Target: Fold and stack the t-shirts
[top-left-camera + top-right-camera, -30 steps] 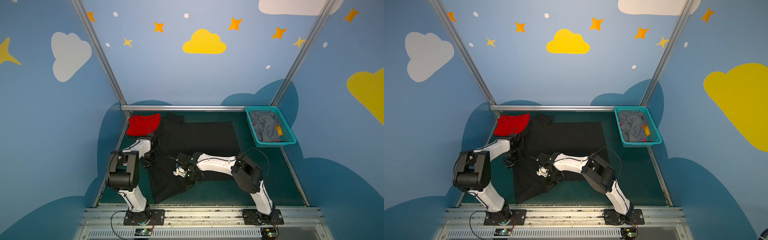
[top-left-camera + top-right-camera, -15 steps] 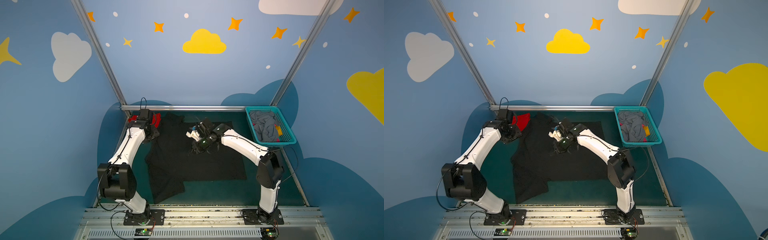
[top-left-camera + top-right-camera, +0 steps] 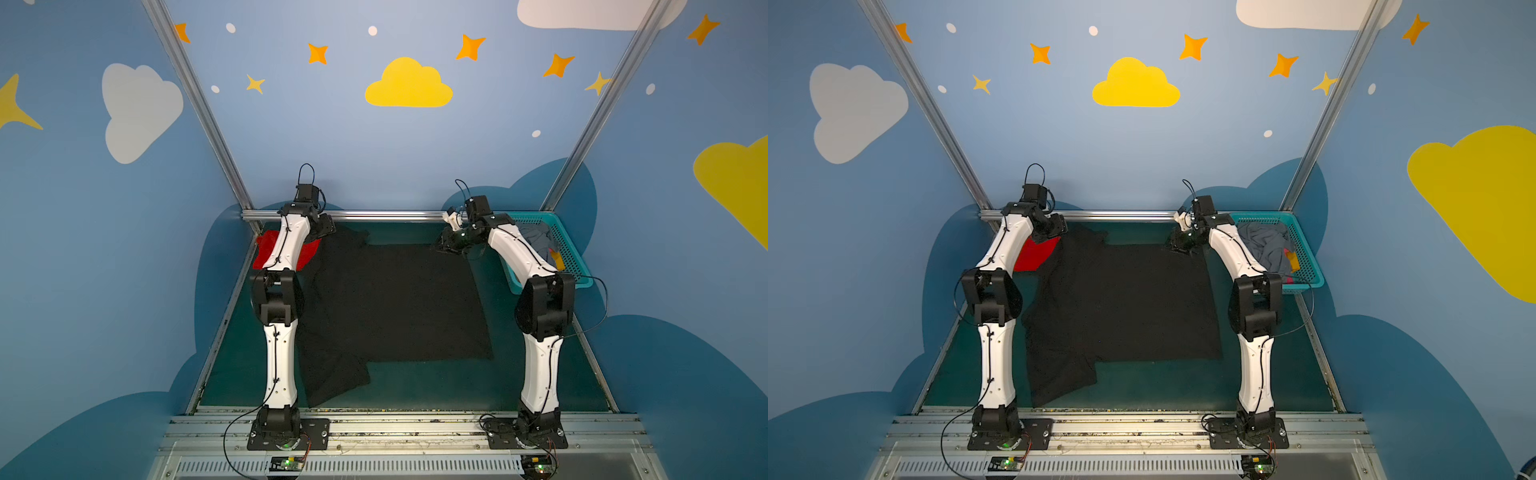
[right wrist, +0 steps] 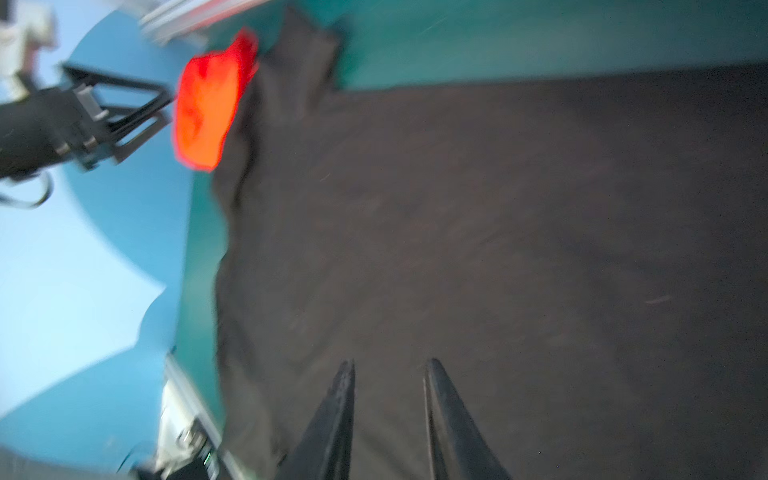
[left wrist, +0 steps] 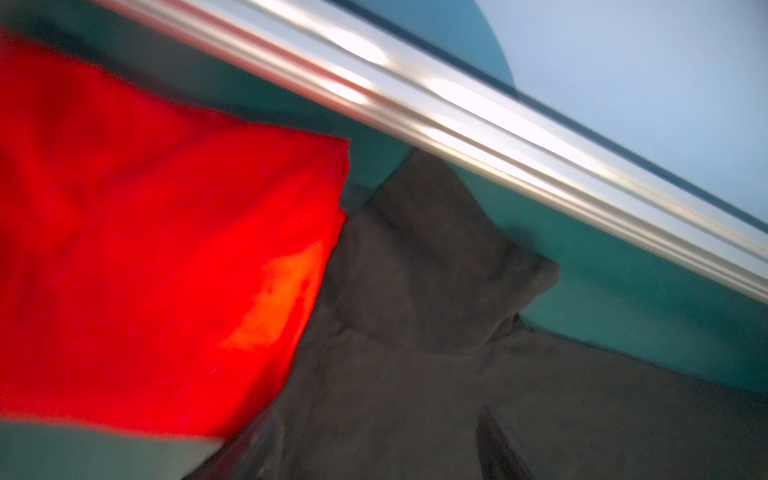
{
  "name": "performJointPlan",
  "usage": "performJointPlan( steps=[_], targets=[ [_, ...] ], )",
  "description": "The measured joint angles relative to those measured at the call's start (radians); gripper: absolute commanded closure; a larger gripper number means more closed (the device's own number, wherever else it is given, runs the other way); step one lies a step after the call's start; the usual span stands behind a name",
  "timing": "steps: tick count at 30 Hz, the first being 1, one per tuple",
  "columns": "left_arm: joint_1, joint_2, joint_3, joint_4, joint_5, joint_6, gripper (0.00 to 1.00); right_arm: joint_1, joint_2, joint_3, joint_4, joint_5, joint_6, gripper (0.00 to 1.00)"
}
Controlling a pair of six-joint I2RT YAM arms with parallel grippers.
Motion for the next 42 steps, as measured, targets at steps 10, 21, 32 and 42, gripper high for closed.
performJointPlan(
  steps=[10,21,32,42],
  targets=[
    [0.009,0.177,0.143,0.092,0.05,-0.001,0.27,-0.089,0.283,0.277,-0.02,0.133,0.044,0.63],
    [0.014,0.238,0.143,0.151,0.051,-0.023,0.31,-0.129,0.365,0.333,0.012,0.332,0.107,0.56],
    [0.014,0.253,0.143,0.164,0.02,-0.018,0.38,-0.149,0.447,0.417,0.021,0.413,0.131,0.55],
    [0.014,0.253,0.14,0.153,-0.04,0.013,0.33,-0.149,0.473,0.439,0.028,0.446,0.142,0.55]
  ],
)
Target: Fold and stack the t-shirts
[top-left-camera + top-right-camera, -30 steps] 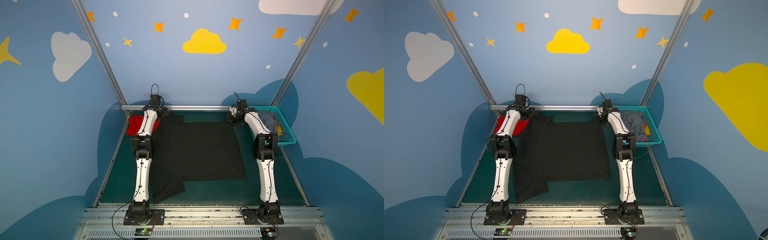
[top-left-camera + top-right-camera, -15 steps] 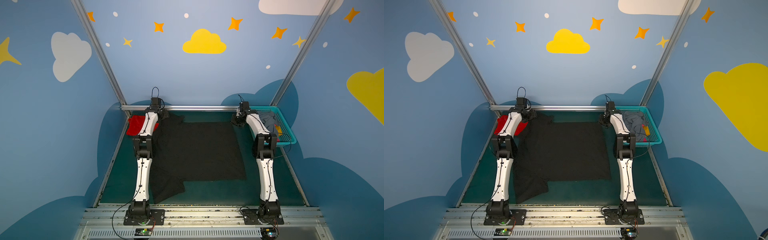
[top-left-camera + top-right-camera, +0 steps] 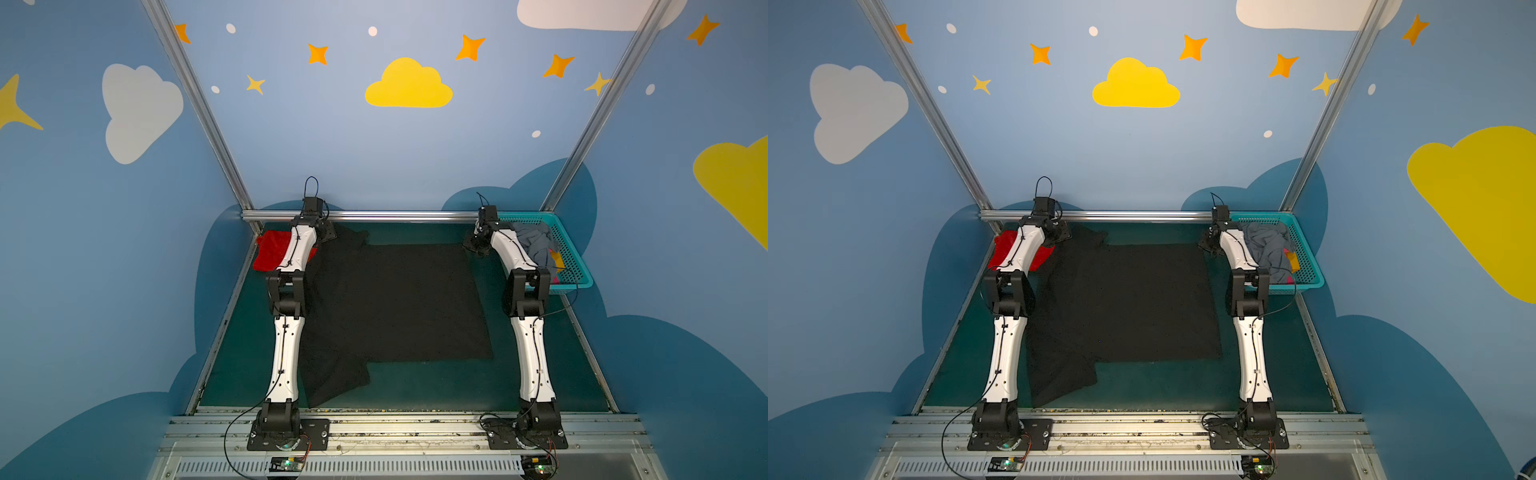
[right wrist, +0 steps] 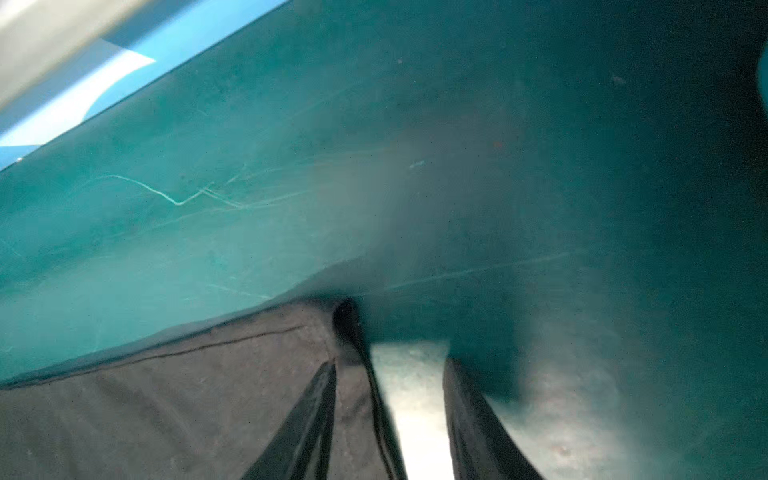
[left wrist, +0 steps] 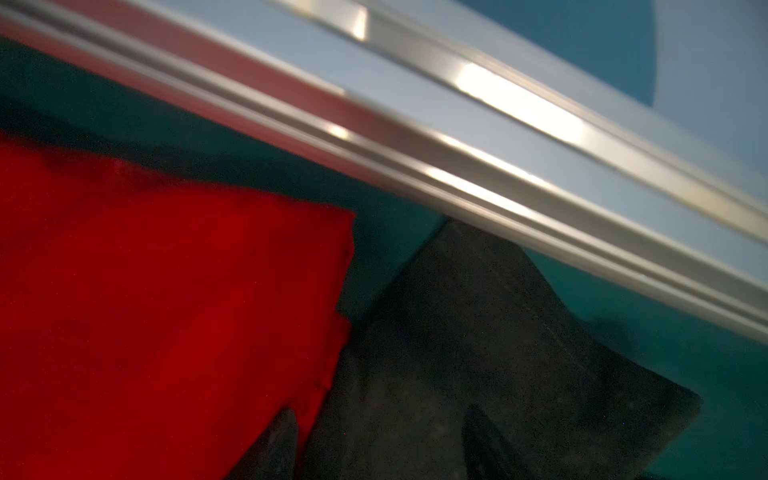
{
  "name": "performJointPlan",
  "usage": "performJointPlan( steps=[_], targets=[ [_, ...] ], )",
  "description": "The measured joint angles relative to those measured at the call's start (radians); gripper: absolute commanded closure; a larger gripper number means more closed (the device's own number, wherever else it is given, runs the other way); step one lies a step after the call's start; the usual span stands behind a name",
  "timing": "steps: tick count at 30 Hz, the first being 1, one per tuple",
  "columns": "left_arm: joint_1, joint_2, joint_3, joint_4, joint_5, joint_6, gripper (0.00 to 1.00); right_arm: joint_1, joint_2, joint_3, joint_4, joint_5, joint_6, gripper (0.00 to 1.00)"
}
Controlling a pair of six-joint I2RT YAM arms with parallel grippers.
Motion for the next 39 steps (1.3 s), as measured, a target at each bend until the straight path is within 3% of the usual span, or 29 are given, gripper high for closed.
performJointPlan(
  steps=[9,24,30,39],
  targets=[
    [0.0,0.0,-0.002,-0.014,0.001,0.018,0.3,0.001,0.052,0.066,0.049,-0.069,0.045,0.57],
    [0.0,0.0,-0.004,-0.046,0.024,0.034,0.34,0.007,0.068,0.067,0.076,-0.11,0.063,1.0],
    [0.0,-0.002,-0.004,-0.056,0.031,0.035,0.35,0.008,0.056,0.042,0.085,-0.122,0.04,1.0],
    [0.0,-0.036,-0.008,-0.076,0.019,0.054,0.3,0.023,-0.106,-0.177,0.141,-0.105,0.003,1.0]
  ],
)
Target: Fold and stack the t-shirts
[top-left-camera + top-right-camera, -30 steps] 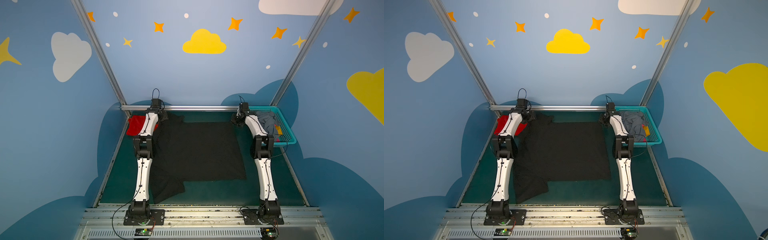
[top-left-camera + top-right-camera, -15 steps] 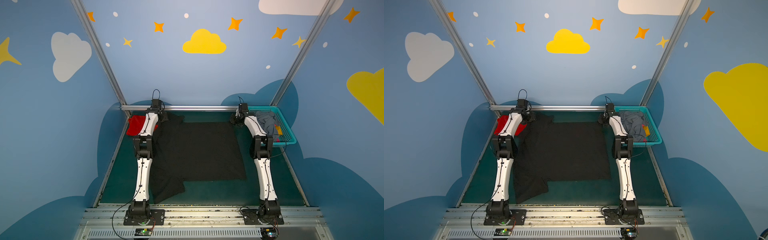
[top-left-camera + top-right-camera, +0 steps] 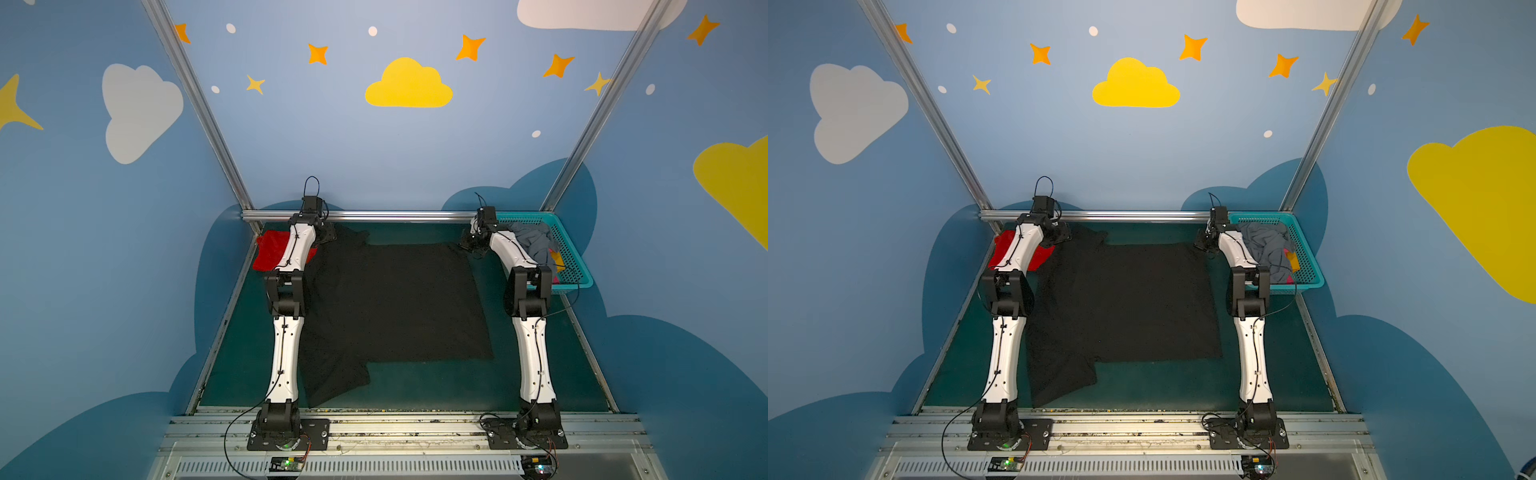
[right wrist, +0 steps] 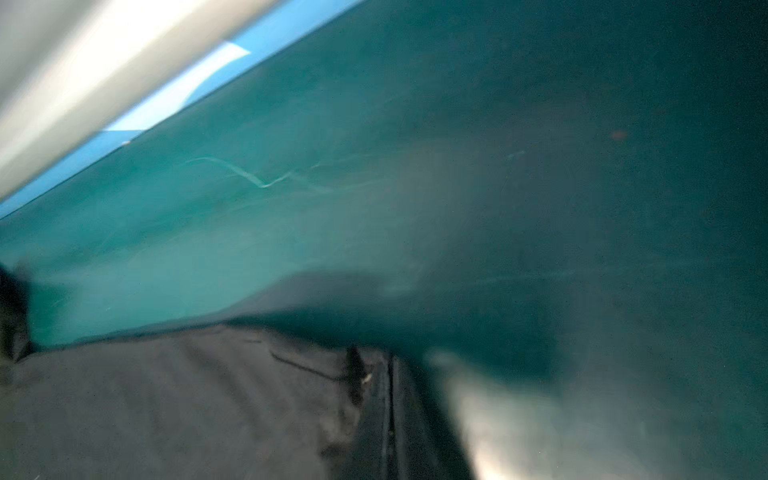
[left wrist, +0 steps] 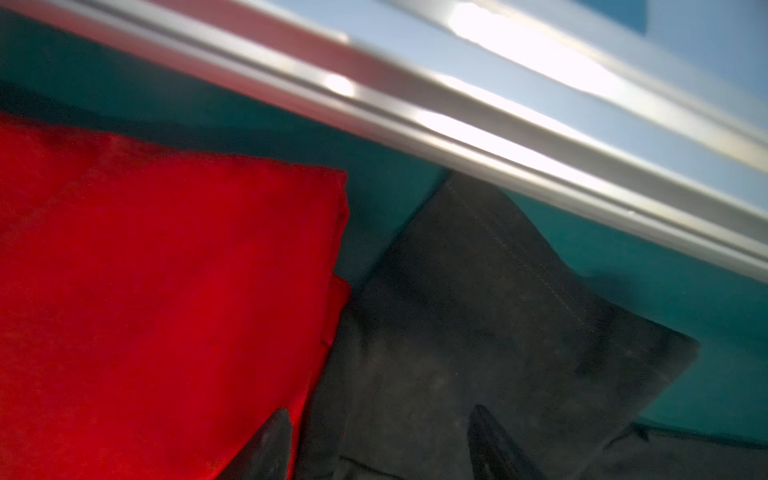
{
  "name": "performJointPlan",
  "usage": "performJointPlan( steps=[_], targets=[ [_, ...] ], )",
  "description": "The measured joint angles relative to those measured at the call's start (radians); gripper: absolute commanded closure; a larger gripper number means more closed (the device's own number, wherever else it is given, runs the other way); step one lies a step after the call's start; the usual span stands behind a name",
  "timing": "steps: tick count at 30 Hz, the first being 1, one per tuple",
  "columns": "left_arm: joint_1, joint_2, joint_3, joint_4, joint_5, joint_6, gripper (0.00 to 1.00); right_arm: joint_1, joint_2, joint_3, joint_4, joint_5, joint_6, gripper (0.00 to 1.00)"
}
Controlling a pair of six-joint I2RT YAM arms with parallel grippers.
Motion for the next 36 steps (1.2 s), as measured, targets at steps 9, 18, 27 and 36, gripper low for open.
performJointPlan(
  steps=[9,18,27,36],
  targets=[
    [0.0,-0.01,0.0,-0.006,-0.015,0.016,0.2,0.02,-0.13,-0.049,0.025,0.1,-0.043,1.0],
    [0.0,-0.009,0.0,-0.005,-0.019,0.044,0.33,0.027,-0.147,-0.099,0.025,0.094,-0.069,1.0],
    [0.0,-0.003,-0.001,-0.057,-0.061,0.073,0.41,0.029,-0.16,-0.139,0.025,0.077,-0.079,1.0],
    [0.0,-0.003,-0.026,-0.085,-0.069,0.08,0.63,0.037,-0.184,-0.139,0.032,0.063,-0.083,1.0]
  ],
)
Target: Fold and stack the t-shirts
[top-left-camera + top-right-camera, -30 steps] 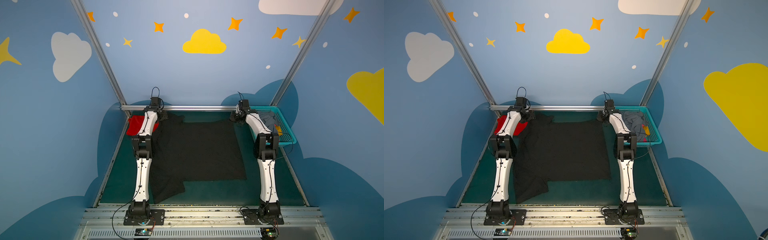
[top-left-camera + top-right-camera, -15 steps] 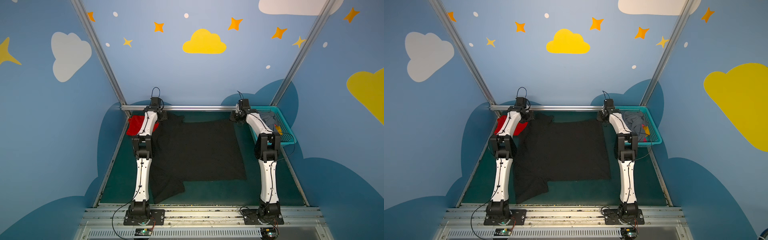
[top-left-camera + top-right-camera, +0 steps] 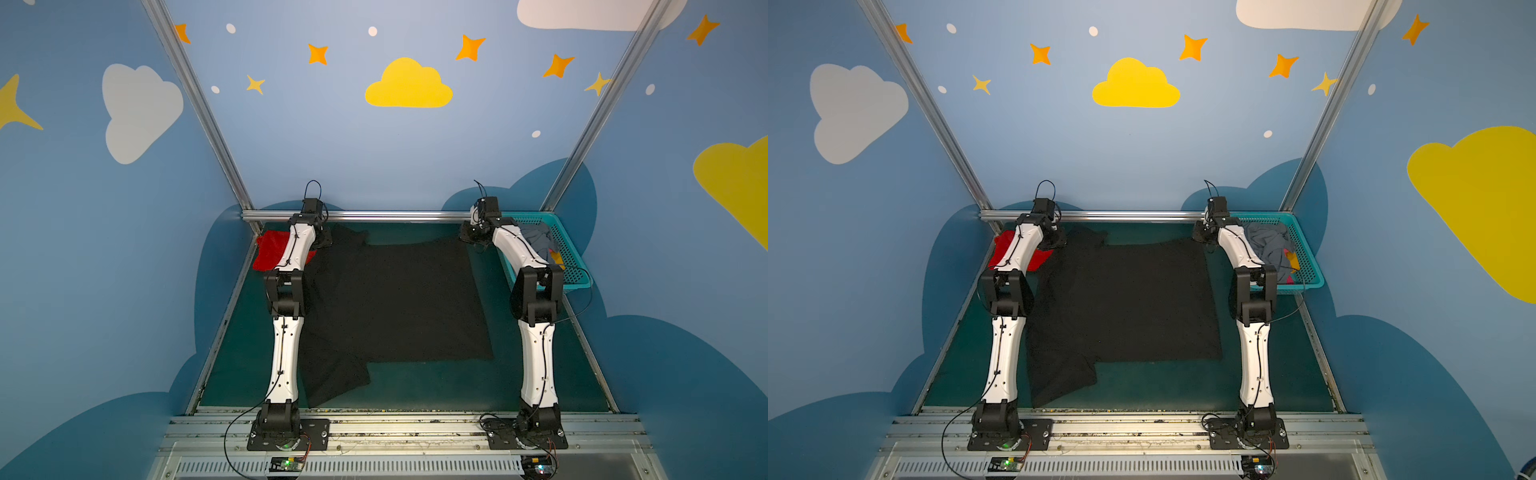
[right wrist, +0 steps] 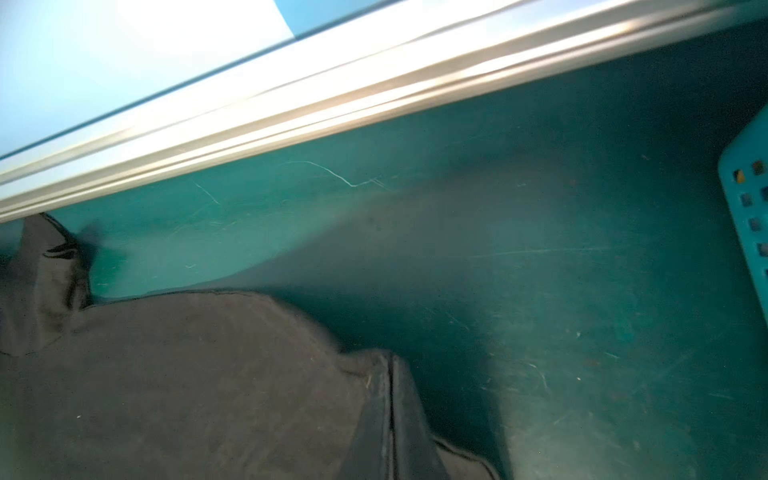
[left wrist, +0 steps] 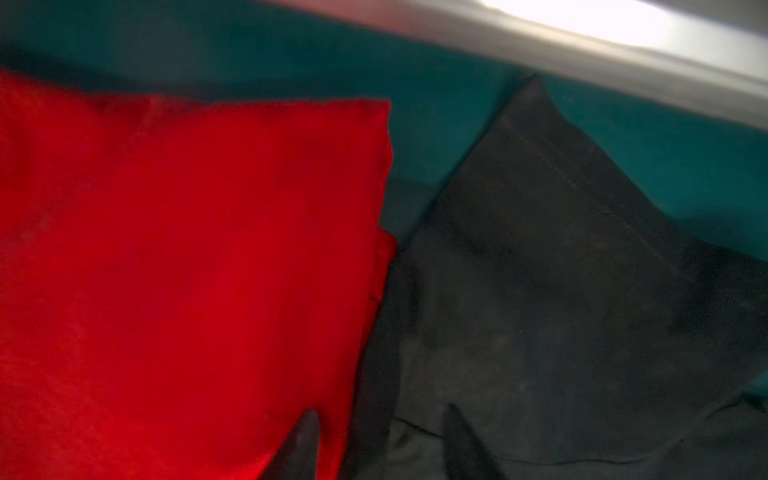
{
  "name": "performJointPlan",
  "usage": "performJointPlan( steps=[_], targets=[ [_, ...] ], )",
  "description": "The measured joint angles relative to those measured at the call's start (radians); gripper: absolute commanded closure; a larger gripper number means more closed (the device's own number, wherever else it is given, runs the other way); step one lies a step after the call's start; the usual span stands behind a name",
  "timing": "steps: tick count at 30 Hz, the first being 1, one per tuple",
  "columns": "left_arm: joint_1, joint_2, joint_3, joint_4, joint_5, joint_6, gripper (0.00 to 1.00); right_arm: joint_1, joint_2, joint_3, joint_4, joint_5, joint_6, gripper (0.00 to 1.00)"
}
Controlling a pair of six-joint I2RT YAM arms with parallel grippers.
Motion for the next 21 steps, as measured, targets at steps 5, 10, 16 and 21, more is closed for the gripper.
performJointPlan(
  steps=[5,10,16,21],
  targets=[
    [0.0,0.0,-0.005,-0.003,0.004,-0.003,0.7,0.002,-0.007,-0.014,0.0,-0.002,-0.003,1.0],
    [0.0,0.0,-0.005,-0.006,0.002,-0.003,0.76,0.002,-0.007,-0.015,0.0,-0.002,-0.003,1.0],
    [0.0,0.0,-0.005,-0.005,0.004,-0.011,0.82,0.002,-0.008,-0.017,0.001,-0.009,-0.004,1.0],
    [0.0,0.0,-0.006,-0.005,0.006,-0.017,0.93,0.002,-0.019,-0.037,0.003,-0.018,-0.008,1.0]
  ],
)
